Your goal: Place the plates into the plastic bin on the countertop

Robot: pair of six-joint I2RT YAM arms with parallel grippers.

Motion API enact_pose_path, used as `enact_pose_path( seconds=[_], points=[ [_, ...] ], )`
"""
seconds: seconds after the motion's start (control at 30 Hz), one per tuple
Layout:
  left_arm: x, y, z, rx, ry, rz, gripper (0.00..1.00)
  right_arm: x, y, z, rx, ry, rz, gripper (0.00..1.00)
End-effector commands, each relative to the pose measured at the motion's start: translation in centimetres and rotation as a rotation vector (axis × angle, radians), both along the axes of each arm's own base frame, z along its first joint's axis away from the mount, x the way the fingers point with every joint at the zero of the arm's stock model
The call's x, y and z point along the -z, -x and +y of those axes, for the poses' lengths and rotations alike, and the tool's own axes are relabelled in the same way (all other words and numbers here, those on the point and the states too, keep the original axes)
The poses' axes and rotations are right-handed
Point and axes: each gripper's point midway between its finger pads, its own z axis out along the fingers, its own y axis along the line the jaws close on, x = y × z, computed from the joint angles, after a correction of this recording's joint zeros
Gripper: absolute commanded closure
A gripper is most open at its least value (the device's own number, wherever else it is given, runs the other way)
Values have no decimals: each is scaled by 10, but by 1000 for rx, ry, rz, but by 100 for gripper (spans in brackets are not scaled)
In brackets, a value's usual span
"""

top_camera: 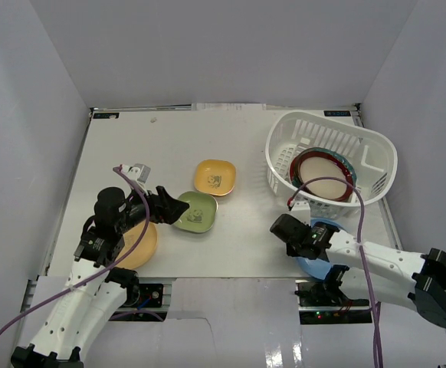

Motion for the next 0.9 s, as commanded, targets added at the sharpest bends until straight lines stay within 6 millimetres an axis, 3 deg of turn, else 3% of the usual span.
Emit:
enact_pose_path(
  seconds=[0.0,0.03,0.1,0.13,0.2,0.23,0.27,0.33,0.37,0.5,0.53,0.57,0.6,0.63,0.67,0.73,0.77,0.8,0.83,0.87],
  points=[
    [-5,-2,2,-24,3,-3,2,-14,11,31,-67,-15,0,92],
    [-7,-2,1,-25,15,2,2,-39,7,58,-106,-74,-25,92],
    [-17,-3,1,-28,24,-18,2,-58,27,98,-280,-96,6,92],
    [-26,-6,4,-40,15,-48,2,-96,38,133,-396,-162,-33,92],
    [-36,-9,8,-63,-5,-80,2,-125,40,157,-457,-127,-96,92],
    [-37,-12,14,-97,-27,-83,2,-175,38,180,-467,-199,-166,92],
    [-40,-14,18,-112,-46,-103,2,-193,41,186,-491,-187,-203,92],
    [-43,-17,25,-152,-66,-110,2,-221,26,179,-469,-107,-295,92],
    [-42,-16,26,-156,-64,-114,2,-247,19,181,-450,-137,-349,92],
    [-21,-12,28,-160,-73,-84,2,-310,-26,150,-349,-118,-559,92],
    [-18,-11,29,-163,-75,-78,2,-318,-36,142,-332,-108,-587,92],
    [-15,-11,28,-161,-76,-71,2,-323,-59,117,-256,-74,-610,92],
    [-13,-11,28,-160,-73,-66,2,-327,-76,104,-237,-32,-640,92],
    [-14,-11,27,-159,-73,-69,2,-323,-91,91,-206,-3,-644,92],
    [-13,-12,27,-159,-74,-69,2,-303,-117,58,-134,36,-606,92],
    [-12,-11,26,-146,-75,-67,2,-304,-148,38,-95,42,-672,92],
    [-11,-10,24,-137,-73,-65,2,-299,-166,5,-4,64,-674,92],
    [-11,-9,22,-124,-70,-67,2,-279,-174,1,-25,49,-637,92],
    [-10,-8,21,-118,-67,-65,2,-278,-186,-7,-11,37,-655,92],
    [-10,-8,21,-118,-67,-65,2,-265,-200,-23,13,19,-619,92]
  ],
)
